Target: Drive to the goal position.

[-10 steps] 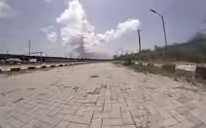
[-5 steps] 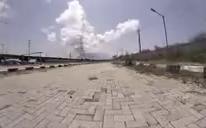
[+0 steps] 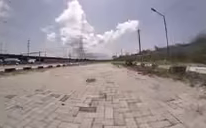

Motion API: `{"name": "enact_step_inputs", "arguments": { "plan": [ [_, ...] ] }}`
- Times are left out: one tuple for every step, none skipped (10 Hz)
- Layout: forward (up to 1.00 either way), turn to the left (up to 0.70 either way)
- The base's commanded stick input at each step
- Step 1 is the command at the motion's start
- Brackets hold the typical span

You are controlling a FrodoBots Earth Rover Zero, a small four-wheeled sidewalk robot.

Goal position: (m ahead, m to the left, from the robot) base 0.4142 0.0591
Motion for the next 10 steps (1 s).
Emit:
{"name": "enact_step_inputs", "arguments": {
  "plan": [
    [0.7, 0.0],
    [0.7, 0.0],
    [0.7, 0.0],
    [0.7, 0.0],
    [0.7, 0.0],
    [0.7, 0.0],
    [0.7, 0.0],
    [0.7, 0.0],
    [0.7, 0.0],
    [0.7, 0.0]
  ]
}}
